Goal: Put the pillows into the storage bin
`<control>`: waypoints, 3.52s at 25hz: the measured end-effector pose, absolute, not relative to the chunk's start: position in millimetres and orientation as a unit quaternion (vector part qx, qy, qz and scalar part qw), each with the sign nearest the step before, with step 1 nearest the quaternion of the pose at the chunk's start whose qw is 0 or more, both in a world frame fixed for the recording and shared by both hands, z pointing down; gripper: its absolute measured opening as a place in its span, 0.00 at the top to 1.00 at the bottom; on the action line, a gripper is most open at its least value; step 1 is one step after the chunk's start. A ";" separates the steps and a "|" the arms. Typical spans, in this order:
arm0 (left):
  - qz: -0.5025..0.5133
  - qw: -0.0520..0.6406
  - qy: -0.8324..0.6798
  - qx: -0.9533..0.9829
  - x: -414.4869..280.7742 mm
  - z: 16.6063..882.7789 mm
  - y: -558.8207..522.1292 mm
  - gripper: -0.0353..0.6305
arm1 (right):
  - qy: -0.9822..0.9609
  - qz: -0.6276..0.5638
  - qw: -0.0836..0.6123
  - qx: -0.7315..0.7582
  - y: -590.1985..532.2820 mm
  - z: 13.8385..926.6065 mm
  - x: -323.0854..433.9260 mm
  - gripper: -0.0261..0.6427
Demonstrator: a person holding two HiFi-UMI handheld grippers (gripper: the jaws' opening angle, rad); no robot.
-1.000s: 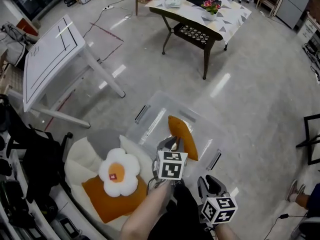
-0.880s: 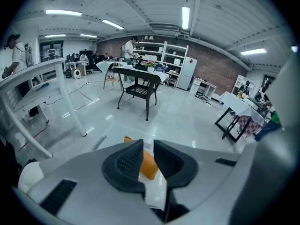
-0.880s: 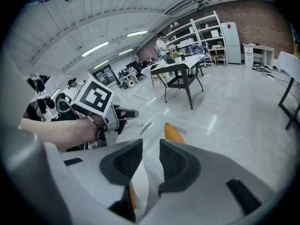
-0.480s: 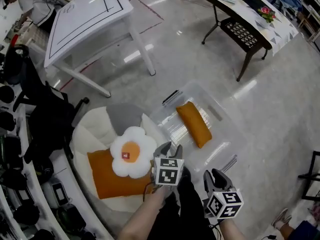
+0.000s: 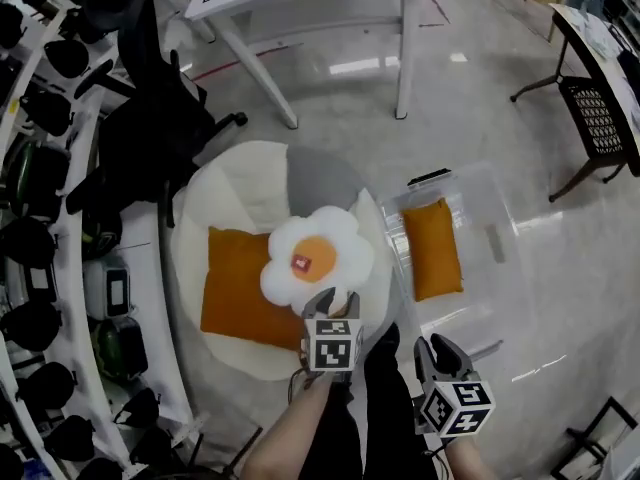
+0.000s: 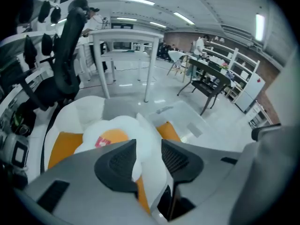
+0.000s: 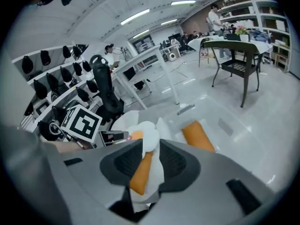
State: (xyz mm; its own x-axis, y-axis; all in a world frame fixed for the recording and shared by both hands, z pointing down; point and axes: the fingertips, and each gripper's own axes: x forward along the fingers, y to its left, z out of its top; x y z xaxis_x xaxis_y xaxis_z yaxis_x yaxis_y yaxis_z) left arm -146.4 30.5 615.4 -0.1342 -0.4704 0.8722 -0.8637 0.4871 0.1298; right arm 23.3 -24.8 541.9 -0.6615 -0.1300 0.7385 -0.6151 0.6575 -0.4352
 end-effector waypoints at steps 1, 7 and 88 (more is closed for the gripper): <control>0.205 0.476 -0.732 0.442 -153.8 621.1 46.3 0.72 | -0.844 0.347 0.354 0.207 -18.7 546.6 15.9 0.80; 0.173 0.498 -0.768 0.364 -182.3 652.3 125.3 0.72 | -0.852 0.320 0.391 0.135 14.5 572.4 -21.9 0.80; 0.159 0.474 -0.668 0.551 -119.1 531.7 -4.1 0.89 | -0.821 0.373 0.292 0.318 0.2 499.7 51.2 0.83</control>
